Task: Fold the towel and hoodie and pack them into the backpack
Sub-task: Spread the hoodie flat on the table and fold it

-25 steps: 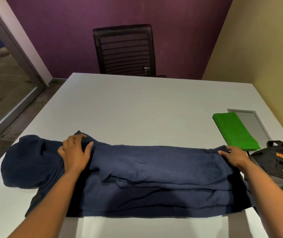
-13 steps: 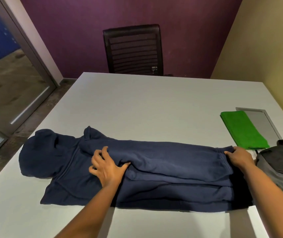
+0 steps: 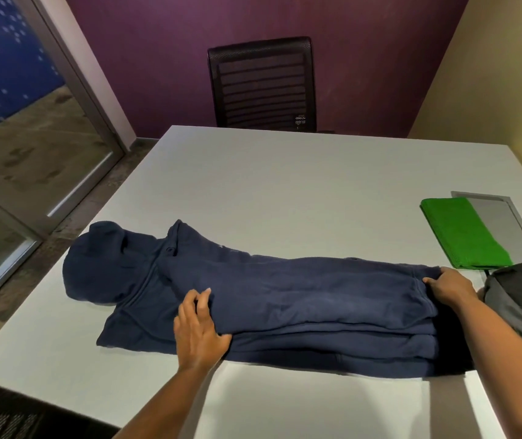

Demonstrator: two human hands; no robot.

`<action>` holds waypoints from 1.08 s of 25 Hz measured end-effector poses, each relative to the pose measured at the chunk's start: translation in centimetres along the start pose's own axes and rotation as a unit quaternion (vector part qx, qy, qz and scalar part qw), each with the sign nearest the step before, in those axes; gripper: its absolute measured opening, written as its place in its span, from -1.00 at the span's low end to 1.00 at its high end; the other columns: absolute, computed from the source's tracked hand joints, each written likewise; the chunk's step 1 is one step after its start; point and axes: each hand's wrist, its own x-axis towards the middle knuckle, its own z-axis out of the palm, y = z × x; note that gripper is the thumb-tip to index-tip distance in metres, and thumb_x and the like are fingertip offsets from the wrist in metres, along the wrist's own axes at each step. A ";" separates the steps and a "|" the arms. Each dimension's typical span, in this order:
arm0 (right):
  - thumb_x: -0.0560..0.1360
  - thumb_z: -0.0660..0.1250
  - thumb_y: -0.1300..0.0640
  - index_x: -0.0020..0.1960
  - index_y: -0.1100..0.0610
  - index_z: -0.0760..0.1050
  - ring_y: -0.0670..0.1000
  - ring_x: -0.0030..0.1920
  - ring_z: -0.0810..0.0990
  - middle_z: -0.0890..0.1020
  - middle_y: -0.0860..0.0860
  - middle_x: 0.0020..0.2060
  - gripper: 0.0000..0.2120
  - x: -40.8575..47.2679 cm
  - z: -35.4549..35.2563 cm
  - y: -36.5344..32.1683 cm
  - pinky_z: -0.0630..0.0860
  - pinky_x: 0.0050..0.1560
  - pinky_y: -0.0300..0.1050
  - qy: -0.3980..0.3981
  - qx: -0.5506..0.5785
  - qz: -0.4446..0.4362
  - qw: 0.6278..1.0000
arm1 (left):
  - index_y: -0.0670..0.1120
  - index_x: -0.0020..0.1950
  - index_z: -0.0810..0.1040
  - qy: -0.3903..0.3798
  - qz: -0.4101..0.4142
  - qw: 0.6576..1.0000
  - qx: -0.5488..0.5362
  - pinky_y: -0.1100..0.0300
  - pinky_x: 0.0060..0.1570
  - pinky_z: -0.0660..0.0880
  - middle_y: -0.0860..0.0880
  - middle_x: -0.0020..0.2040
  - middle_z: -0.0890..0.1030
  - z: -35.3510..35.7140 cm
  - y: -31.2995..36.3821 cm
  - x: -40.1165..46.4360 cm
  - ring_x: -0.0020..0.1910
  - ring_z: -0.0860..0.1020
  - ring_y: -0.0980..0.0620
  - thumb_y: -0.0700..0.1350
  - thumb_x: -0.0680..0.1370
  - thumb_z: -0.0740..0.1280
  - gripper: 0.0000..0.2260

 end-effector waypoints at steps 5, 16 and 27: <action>0.54 0.28 0.15 0.29 0.34 0.39 0.28 0.27 0.45 0.45 0.30 0.29 -0.62 -0.2 0.3 -0.2 0.38 0.22 0.00 -0.005 -0.014 -0.006 1.000 | -0.16 0.40 0.23 -0.068 -0.193 0.978 -0.039 -0.08 -0.18 0.51 -0.21 0.20 0.34 0.0 2.6 -0.2 0.02 0.49 -0.23 -0.17 0.31 0.51 -0.26; 0.52 0.31 0.14 0.29 0.35 0.41 0.28 0.25 0.47 0.46 0.31 0.28 -0.58 -0.4 0.5 0.3 0.40 0.22 0.04 0.000 -0.025 0.003 1.000 | -0.01 0.45 0.08 -0.127 -0.029 0.985 -0.111 0.03 -0.20 0.49 -0.12 0.37 0.25 -1.9 1.8 -0.1 -0.05 0.54 -0.18 -0.33 0.40 0.37 -0.27; 0.45 0.26 0.23 0.23 0.39 0.45 0.27 0.22 0.51 0.50 0.34 0.23 -0.61 -1.1 -1.2 -0.9 0.45 0.17 0.03 -0.007 -0.080 0.030 0.996 | -0.01 0.23 0.31 -0.187 0.143 0.970 0.056 -0.11 0.10 0.38 -0.07 0.23 0.36 -1.8 -0.7 1.5 0.15 0.30 -0.05 0.04 0.26 0.29 -0.45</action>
